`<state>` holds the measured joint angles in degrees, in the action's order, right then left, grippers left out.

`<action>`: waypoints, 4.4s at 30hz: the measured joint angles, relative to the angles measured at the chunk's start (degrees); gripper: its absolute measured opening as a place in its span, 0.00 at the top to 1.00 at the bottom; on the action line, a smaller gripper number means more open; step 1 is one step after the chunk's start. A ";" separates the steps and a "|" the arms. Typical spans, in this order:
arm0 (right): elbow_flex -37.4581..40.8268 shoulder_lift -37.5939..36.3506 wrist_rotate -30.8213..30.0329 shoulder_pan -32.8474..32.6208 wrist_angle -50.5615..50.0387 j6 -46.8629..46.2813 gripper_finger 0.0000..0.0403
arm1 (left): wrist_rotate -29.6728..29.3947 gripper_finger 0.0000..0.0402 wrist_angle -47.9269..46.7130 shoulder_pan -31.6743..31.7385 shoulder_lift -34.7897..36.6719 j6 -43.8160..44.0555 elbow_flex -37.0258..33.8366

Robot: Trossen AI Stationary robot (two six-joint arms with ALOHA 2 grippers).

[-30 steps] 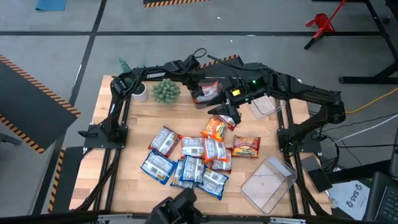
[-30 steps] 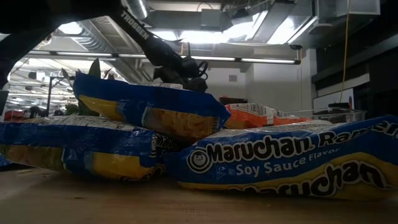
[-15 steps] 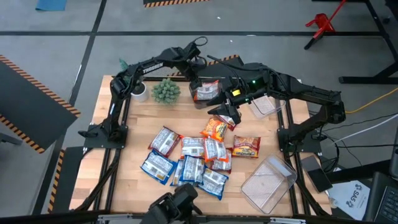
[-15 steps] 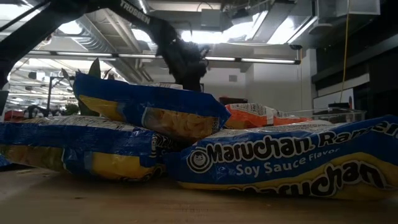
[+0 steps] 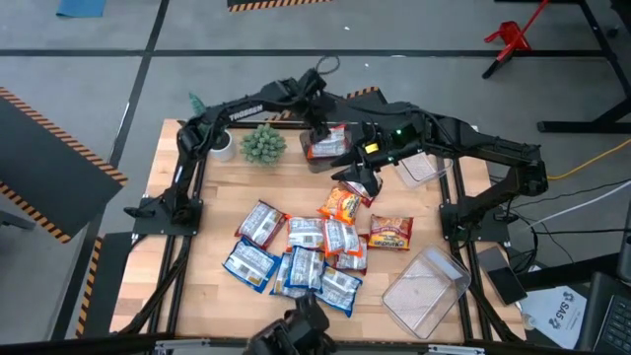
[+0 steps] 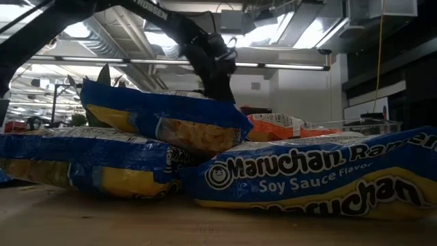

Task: Sort Maruchan noodles
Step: Put the orange noodle pack into the black bin

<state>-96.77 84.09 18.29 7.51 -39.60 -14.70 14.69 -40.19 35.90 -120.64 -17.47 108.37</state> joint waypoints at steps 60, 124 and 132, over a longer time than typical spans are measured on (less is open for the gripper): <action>0.00 0.00 -5.71 -0.04 -7.69 -1.64 0.55 | -13.06 0.56 12.41 -3.48 -0.13 0.49 -18.54; 50.16 -0.37 -40.13 -16.12 23.01 -78.96 0.25 | 13.47 0.38 47.54 -15.47 21.38 64.26 -57.63; 60.73 -0.35 -43.27 -16.00 39.50 -87.83 0.25 | 13.35 0.38 54.32 -15.60 18.37 69.32 -58.49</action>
<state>-36.04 83.74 -24.98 -8.49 -0.11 -102.53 28.03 14.13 20.30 -102.27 51.85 49.88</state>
